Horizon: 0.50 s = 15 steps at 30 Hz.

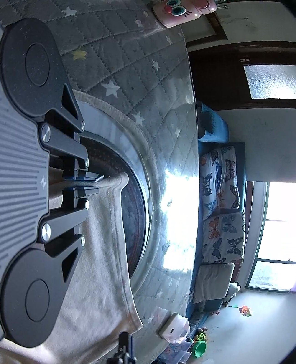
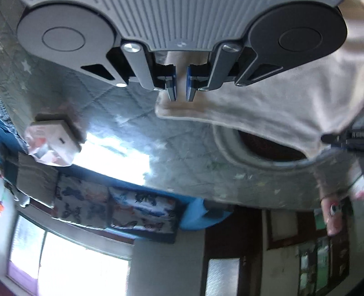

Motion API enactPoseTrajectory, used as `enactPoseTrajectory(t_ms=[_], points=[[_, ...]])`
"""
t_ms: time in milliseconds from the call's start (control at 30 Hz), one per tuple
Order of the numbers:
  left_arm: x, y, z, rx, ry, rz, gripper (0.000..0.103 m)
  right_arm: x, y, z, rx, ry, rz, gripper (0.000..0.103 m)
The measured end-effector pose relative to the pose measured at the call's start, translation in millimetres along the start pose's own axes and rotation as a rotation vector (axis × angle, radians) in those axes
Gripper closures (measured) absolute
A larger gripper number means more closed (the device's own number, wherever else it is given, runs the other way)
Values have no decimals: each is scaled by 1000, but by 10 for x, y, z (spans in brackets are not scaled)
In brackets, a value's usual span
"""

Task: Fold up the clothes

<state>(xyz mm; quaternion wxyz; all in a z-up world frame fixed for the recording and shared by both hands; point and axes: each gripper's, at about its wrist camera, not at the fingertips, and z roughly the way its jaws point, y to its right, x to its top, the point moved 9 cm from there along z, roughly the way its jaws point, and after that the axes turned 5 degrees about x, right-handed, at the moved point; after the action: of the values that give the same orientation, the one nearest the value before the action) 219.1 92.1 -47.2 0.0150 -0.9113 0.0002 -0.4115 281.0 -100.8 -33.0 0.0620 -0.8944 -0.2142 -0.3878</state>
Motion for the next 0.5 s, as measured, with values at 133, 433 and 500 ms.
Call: enactPoseTrajectory(t_ms=[133,433,500], points=[[14,-17,21,7,-6,10,94,-27,50,-11,-29,-1,5,96],[102,36,-186,25,21,35,88,-99,-253,-667,59,43,-84,91],[142,90,-288,16,39,47,88,-172,-442,-840,97,47,-132,89]])
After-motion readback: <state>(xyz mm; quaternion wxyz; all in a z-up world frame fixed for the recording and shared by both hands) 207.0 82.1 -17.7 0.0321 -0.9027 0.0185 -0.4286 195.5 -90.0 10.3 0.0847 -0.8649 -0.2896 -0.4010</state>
